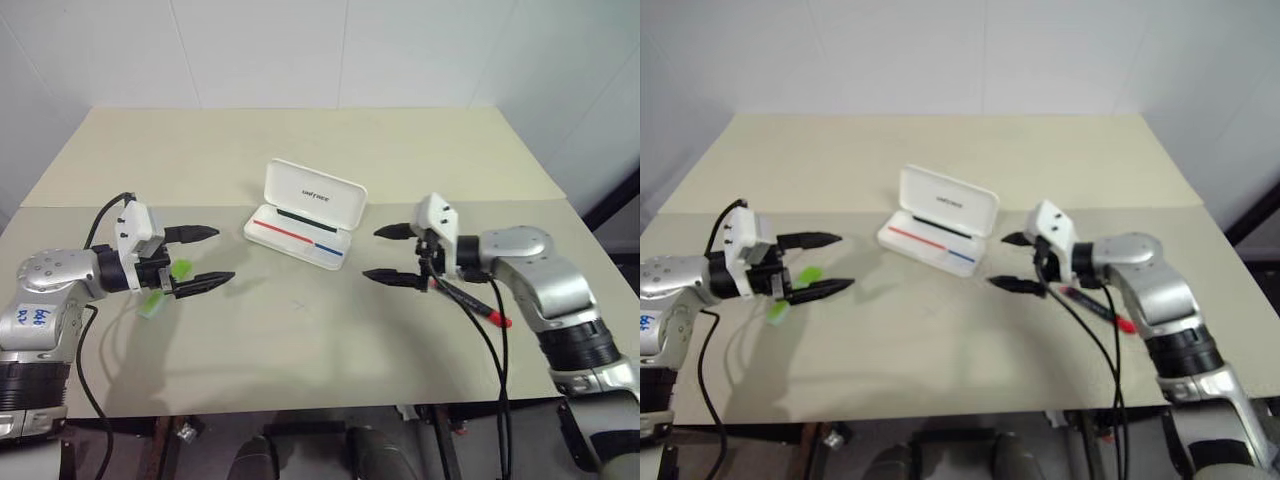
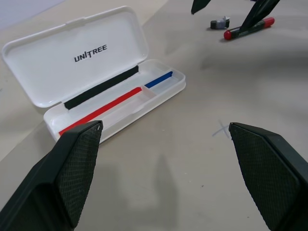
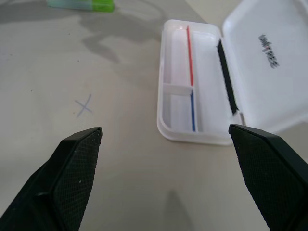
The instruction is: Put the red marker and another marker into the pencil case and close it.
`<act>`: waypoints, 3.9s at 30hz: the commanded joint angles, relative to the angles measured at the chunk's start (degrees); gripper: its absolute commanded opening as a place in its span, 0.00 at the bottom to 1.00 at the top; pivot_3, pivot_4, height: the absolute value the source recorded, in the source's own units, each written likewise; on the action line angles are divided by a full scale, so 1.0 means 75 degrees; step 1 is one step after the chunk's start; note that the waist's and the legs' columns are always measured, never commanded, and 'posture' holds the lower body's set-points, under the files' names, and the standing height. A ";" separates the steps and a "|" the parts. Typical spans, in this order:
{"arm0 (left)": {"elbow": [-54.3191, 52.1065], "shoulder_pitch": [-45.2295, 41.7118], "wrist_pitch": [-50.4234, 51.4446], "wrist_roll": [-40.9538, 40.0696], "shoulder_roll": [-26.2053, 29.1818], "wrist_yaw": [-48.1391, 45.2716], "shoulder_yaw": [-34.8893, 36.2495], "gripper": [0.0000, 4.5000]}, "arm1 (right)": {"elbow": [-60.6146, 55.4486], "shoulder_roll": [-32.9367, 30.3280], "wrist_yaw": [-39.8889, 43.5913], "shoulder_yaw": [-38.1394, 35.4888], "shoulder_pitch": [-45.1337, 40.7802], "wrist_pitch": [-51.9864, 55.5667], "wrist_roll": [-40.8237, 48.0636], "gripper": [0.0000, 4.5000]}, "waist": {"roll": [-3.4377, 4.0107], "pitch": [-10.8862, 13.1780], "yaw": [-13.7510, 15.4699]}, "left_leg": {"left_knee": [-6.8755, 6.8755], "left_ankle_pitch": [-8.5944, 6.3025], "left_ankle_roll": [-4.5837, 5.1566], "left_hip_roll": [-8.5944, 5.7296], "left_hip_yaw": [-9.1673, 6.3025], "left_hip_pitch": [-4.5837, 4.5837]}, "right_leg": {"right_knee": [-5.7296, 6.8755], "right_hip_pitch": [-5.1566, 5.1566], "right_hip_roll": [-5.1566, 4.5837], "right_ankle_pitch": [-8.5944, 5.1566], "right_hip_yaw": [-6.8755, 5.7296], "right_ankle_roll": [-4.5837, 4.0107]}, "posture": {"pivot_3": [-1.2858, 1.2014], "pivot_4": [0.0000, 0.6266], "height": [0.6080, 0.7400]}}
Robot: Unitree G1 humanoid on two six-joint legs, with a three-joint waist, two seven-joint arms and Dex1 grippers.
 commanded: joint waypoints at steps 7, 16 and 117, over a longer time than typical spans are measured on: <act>-0.0253 0.0332 0.0016 -0.0093 0.0452 -0.0152 0.0457 1.00 | 0.1639 0.1075 0.0274 0.0535 -0.1175 -0.0941 -0.0795 0.56 | 0.0000 0.0000 -0.0039 | -0.0006 0.0000 0.0000 0.0002 0.0001 0.0001 | 0.0006 -0.0005 0.0001 0.0000 -0.0001 -0.0001 | 0.52 0.24 1.00; -0.0127 0.0565 -0.0115 0.0011 0.0584 -0.0020 0.0721 1.00 | 0.3275 0.2101 0.0385 0.1116 -0.2259 -0.1218 -0.1664 0.56 | 0.0000 0.0000 -0.0058 | -0.0009 -0.0001 -0.0002 0.0005 0.0006 0.0001 | 0.0025 -0.0018 0.0001 -0.0005 -0.0003 -0.0009 | 0.52 0.24 1.00; -0.0482 0.0225 -0.0170 -0.0128 -0.0042 0.0276 0.0244 1.00 | -0.1964 -0.1414 0.2264 0.0599 0.0353 0.0735 -0.1073 0.41 | -0.0018 -0.0006 -0.0183 | 0.0005 -0.0008 -0.0015 0.0005 0.0019 0.0002 | 0.0060 -0.0038 -0.0002 -0.0015 0.0009 -0.0021 | 0.52 0.24 1.00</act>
